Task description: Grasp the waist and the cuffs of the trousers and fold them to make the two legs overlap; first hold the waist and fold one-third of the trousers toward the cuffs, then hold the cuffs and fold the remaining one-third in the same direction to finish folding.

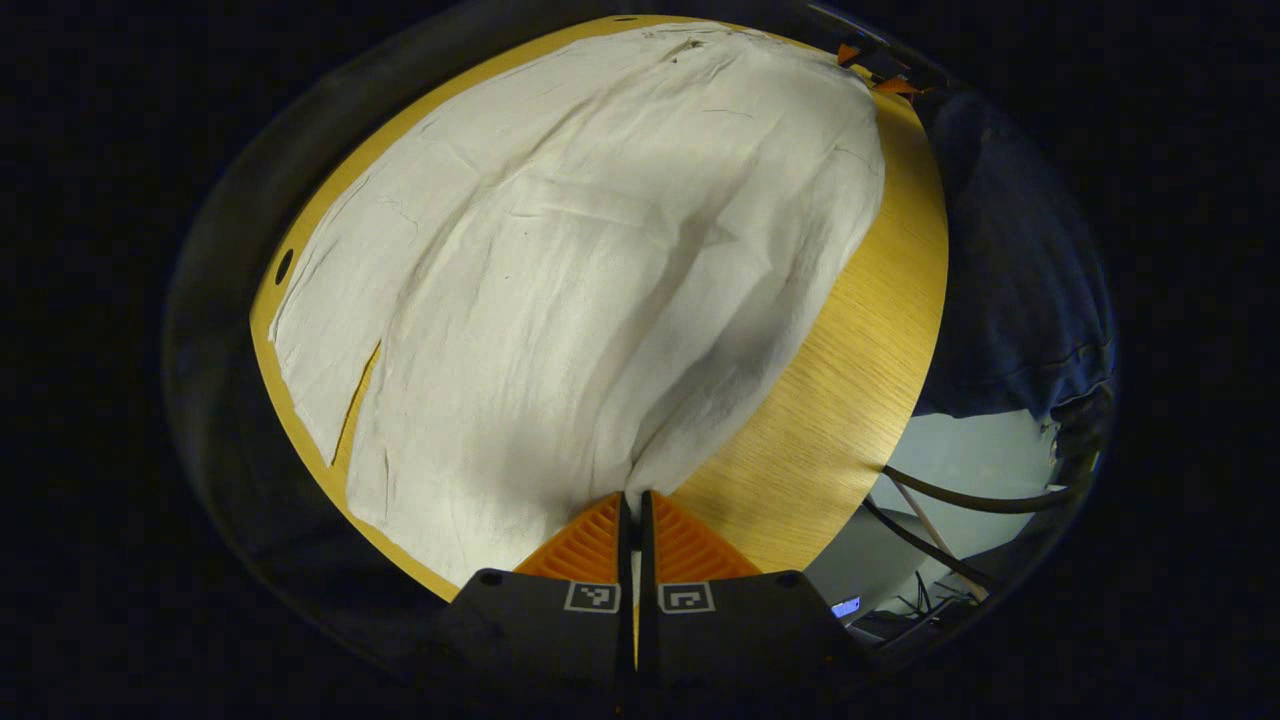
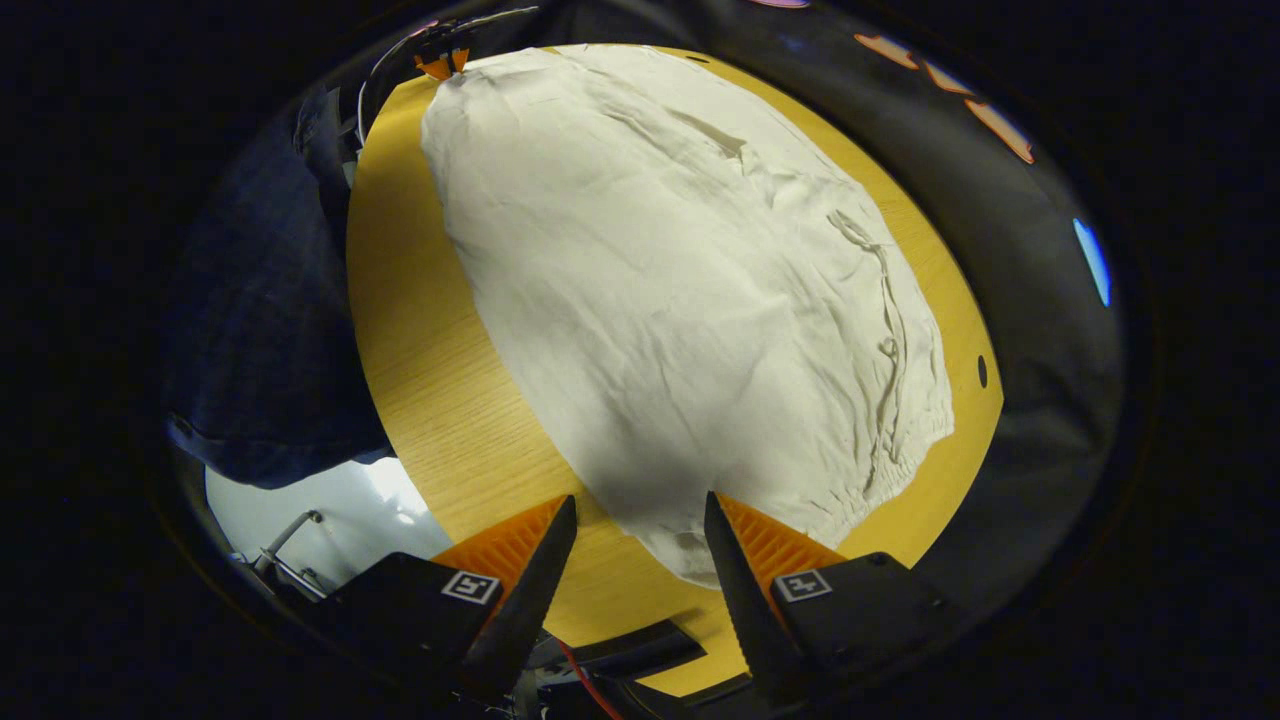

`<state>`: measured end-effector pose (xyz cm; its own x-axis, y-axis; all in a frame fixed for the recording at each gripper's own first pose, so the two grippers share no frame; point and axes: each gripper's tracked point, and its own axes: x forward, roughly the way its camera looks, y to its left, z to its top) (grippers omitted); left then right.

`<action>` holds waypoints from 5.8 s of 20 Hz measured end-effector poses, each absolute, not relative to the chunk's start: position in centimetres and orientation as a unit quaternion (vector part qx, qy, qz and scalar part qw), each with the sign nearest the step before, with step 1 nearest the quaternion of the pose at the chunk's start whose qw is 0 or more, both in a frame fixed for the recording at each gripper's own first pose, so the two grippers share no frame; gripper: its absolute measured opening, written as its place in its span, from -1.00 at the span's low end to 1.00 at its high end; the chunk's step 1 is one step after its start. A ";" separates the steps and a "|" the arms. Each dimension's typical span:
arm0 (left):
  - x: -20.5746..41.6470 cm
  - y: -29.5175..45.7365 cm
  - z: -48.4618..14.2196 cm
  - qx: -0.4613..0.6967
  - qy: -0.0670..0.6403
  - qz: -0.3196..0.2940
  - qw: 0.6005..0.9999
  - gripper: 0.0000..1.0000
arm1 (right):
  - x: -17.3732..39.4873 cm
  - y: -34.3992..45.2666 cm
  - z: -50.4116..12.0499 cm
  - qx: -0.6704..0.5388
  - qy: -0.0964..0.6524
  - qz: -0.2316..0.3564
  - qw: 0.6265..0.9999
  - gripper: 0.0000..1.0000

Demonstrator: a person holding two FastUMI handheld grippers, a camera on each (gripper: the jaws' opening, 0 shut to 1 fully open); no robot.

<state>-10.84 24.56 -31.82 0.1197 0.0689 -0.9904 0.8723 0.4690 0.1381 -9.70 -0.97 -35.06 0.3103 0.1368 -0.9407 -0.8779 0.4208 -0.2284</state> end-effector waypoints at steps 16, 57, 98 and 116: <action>-10.7 24.7 -31.6 0.395 0.593 -0.328 0.620 -1.00 | -9.1 -0.9 -35.6 -0.360 0.546 0.337 0.677 -0.74; 31.5 24.9 -20.4 0.350 0.317 -0.044 0.880 -1.00 | 22.6 0.0 -25.2 -0.143 0.333 0.045 0.931 -0.91; 29.1 17.2 -17.0 0.136 0.182 -0.018 0.974 0.94 | 12.6 -11.2 -33.0 0.328 0.331 -0.167 0.869 0.27; 28.2 17.5 -16.9 0.123 0.185 -0.010 0.975 0.94 | 13.3 -12.0 -31.8 0.387 0.289 -0.179 0.857 -1.00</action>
<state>28.17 17.52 -16.92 0.9313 0.0253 -0.3635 0.0657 0.9696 0.2357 13.32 -12.04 -31.84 0.7687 -0.0836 -0.6341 0.5309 0.6363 0.5597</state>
